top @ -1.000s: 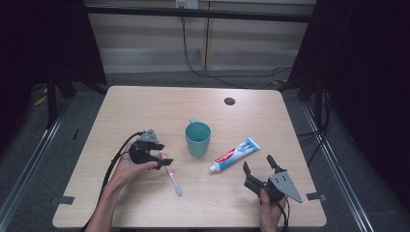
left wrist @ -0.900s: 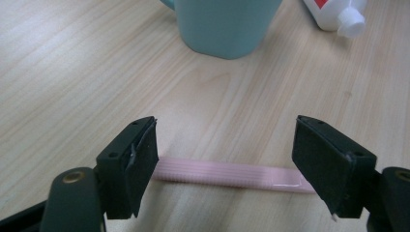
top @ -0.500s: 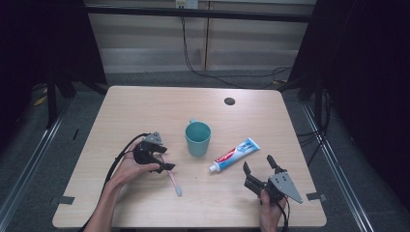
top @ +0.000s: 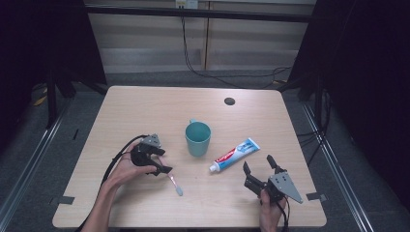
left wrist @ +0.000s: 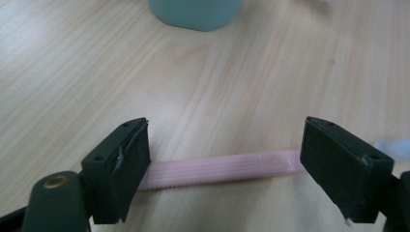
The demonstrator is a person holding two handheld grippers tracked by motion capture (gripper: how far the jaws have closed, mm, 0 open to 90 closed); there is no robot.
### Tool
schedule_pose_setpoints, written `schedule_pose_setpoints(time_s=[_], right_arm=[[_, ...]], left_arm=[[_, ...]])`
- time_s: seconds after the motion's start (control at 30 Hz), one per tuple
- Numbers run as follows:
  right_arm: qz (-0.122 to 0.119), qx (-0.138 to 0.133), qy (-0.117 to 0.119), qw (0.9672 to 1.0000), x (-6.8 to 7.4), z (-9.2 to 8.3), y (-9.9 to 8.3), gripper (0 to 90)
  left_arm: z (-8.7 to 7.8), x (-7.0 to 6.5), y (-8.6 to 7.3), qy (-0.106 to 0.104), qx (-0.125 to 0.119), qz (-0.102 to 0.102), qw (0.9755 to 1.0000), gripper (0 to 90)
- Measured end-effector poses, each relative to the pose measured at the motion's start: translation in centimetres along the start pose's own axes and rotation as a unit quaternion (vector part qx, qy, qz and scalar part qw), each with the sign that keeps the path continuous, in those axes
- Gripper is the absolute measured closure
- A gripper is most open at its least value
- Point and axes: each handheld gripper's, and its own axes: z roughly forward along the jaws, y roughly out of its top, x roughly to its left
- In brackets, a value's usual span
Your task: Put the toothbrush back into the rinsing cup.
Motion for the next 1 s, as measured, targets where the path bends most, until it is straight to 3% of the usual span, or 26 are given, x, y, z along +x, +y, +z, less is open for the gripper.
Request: schedule_pose_setpoints(time_s=[0.3, 0.37, 0.63, 1.0], right_arm=[[0.000, 0.002, 0.001, 1.0000, 0.0, 0.0, 0.0, 13.2], [0.001, 0.000, -0.001, 1.0000, 0.0, 0.0, 0.0, 13.3], [0.000, 0.001, -0.001, 1.0000, 0.0, 0.0, 0.0, 13.3], [0.000, 0.001, -0.001, 1.0000, 0.0, 0.0, 0.0, 13.3]], left_arm=[[-0.2, -0.3, -0.6, -0.004, 0.021, 0.019, 0.9996, 19.7], [-0.4, -0.4, -0.7, 0.000, 0.026, 0.032, 0.9992, 29.3], [-0.7, -0.9, -0.8, 0.018, 0.041, 0.058, 0.9973, 36.4], [-1.0, -1.7, -0.7, 0.021, 0.052, 0.079, 0.9953, 48.5]])
